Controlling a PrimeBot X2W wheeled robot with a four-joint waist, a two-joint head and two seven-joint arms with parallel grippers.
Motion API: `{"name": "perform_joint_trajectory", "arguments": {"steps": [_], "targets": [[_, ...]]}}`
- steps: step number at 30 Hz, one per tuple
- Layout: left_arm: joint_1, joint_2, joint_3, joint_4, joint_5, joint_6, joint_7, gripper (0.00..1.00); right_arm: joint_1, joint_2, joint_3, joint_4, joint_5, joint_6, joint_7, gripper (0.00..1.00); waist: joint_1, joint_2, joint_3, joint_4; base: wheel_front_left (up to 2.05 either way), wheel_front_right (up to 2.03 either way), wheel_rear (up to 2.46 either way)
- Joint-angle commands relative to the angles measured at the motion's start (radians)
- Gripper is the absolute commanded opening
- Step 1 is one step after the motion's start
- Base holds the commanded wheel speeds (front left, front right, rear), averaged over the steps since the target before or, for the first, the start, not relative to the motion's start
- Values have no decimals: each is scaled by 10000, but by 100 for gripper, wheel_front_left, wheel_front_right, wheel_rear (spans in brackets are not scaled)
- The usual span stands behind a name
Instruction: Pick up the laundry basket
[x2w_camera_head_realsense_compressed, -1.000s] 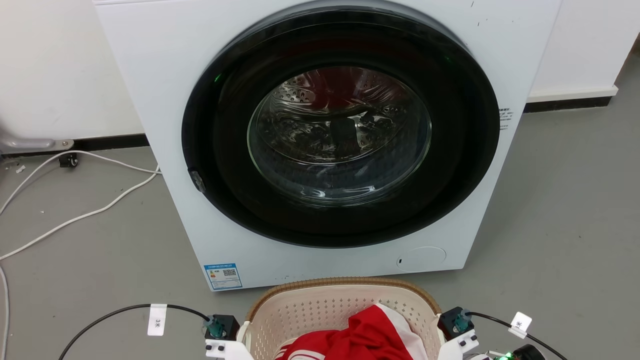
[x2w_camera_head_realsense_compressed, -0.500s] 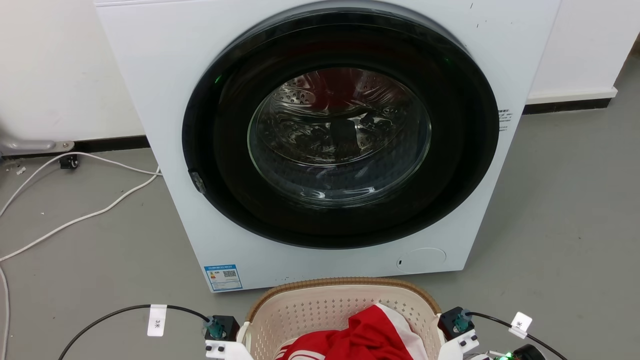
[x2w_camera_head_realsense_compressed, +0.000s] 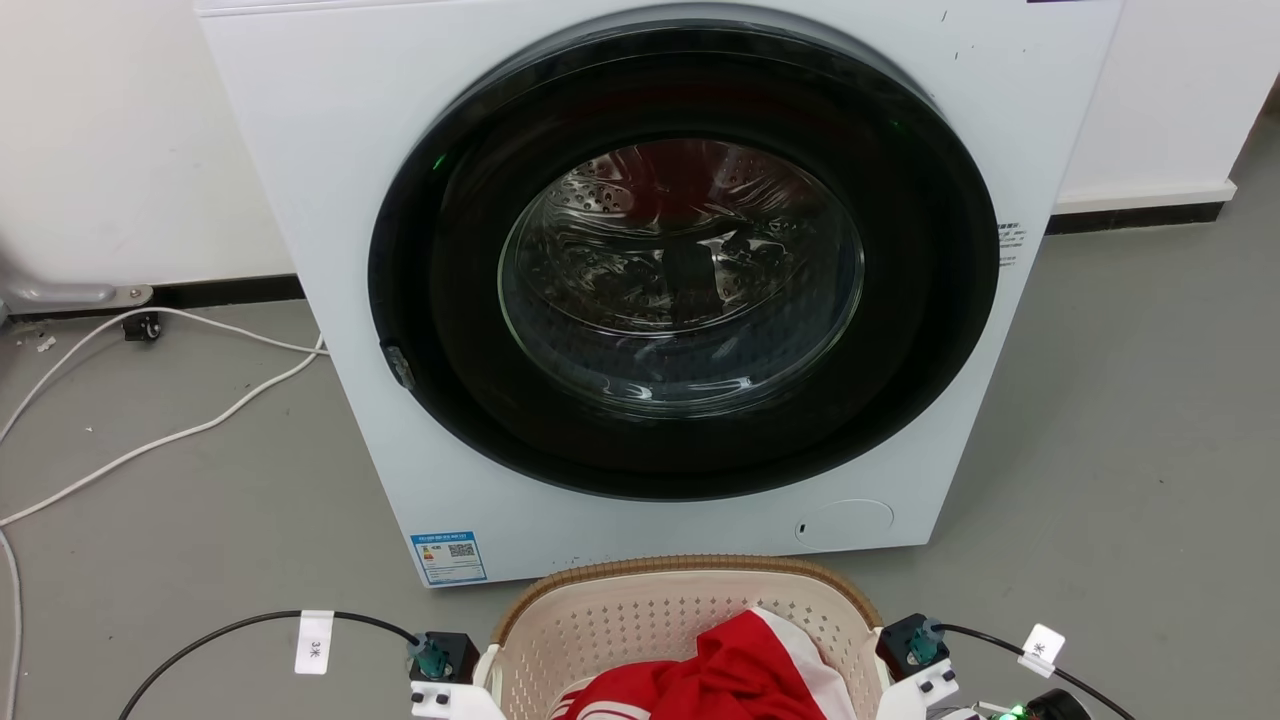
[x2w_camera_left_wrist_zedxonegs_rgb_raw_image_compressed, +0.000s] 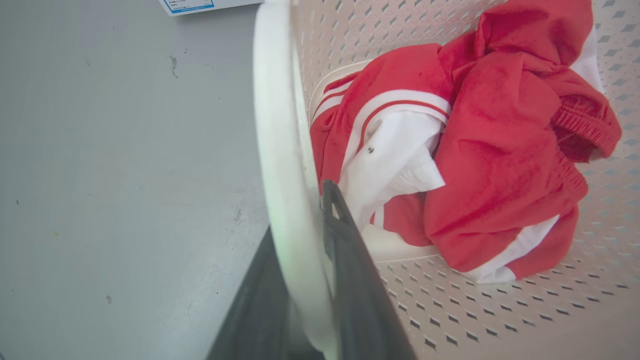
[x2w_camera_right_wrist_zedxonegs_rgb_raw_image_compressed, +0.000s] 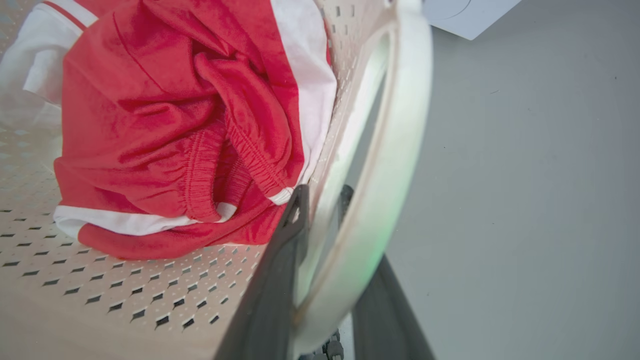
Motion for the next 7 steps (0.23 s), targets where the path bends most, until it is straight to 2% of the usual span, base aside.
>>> {"name": "perform_joint_trajectory", "arguments": {"steps": [1, 7], "targets": [[-274, 20, -24, -34, -30, -49, -111, 0, 68, -18, 75, -17, -23, 121, -9, 0, 0, -1, 0, 2, 0, 0, 0], [-241, 50, -82, -22, -72, -49, -125, 0, 122, -6, 80, -17, -22, 121, -27, 0, 0, -1, -24, -6, 0, 0, 0]]}}
